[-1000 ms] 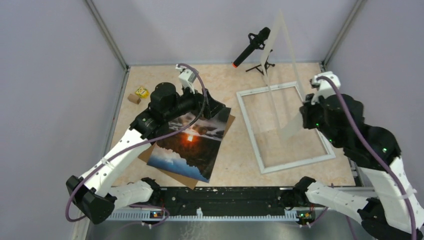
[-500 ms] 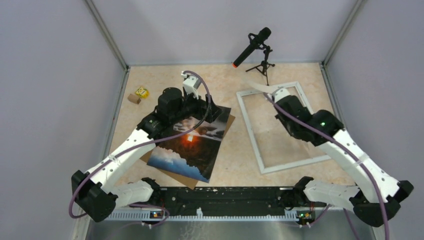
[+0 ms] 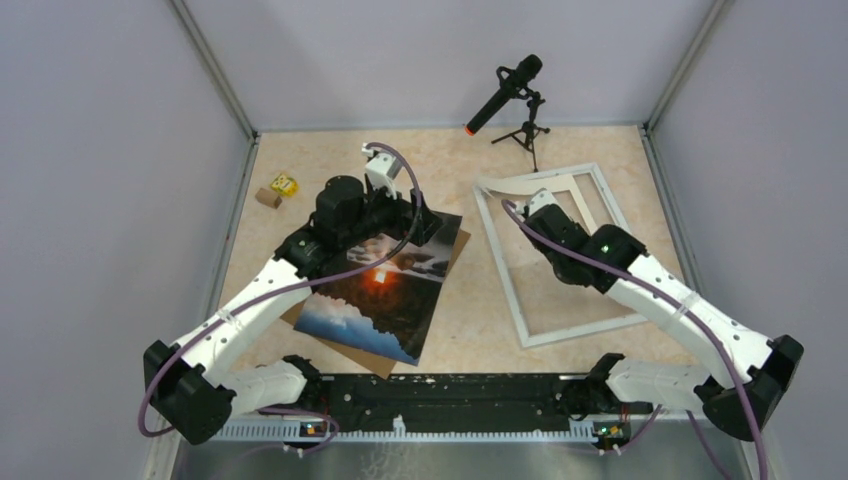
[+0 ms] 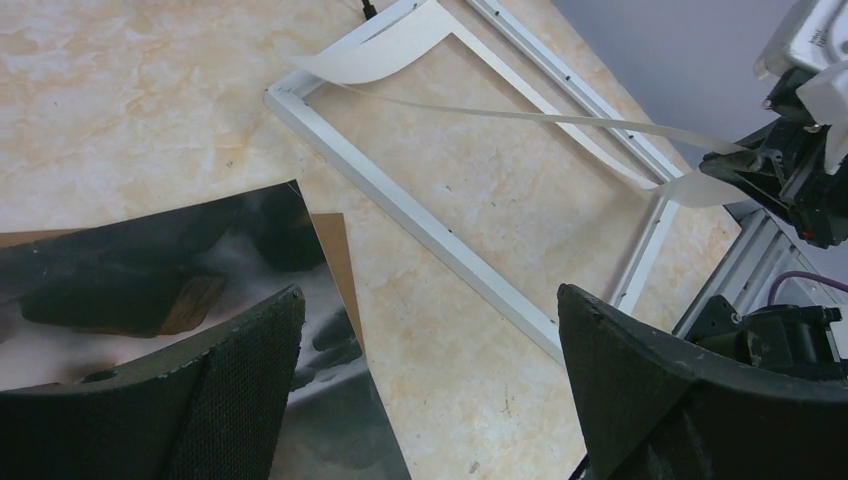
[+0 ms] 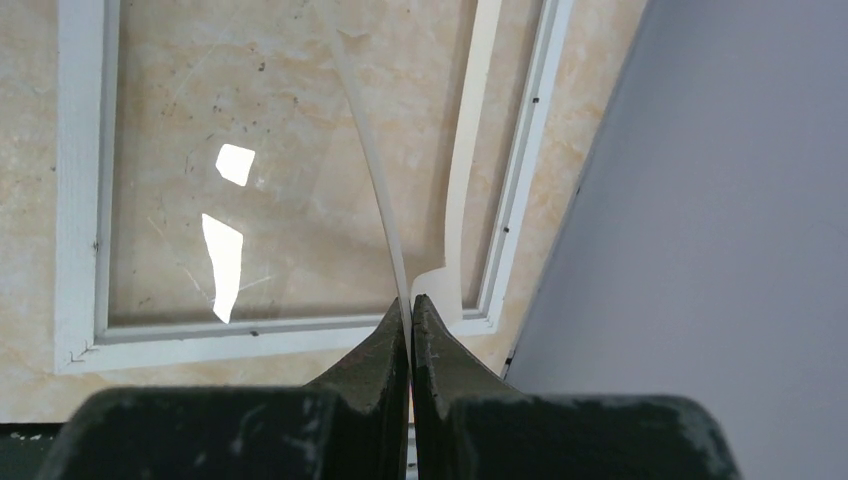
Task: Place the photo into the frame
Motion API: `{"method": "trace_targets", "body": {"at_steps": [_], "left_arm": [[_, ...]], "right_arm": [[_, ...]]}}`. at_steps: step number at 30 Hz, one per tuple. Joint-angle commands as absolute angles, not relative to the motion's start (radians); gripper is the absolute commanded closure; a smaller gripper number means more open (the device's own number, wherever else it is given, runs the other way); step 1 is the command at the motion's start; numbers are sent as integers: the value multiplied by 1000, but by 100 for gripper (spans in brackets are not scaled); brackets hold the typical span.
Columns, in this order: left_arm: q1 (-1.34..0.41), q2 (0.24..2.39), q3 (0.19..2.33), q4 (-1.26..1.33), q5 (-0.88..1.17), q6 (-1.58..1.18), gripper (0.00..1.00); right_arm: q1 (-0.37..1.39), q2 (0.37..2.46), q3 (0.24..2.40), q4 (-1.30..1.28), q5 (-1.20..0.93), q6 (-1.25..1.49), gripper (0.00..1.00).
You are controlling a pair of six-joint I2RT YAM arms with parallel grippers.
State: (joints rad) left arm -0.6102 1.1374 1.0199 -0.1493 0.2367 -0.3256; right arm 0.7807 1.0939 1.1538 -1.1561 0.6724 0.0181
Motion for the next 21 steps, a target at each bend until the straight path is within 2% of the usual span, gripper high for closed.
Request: {"method": "trace_targets", "body": {"at_steps": [1,12,21], "left_arm": [[-605,1138,1018,-104,209,-299,2],[-605,1144,1003,-101,180,-299,2],[-605,1161,1009,-110,186,-301,2]], "right_arm": [[743,1120,1146,-1079,695,16,100],[573,1093,1042,-984,706,-24,100],[566,1094,989,-853,634,-108,99]]}}
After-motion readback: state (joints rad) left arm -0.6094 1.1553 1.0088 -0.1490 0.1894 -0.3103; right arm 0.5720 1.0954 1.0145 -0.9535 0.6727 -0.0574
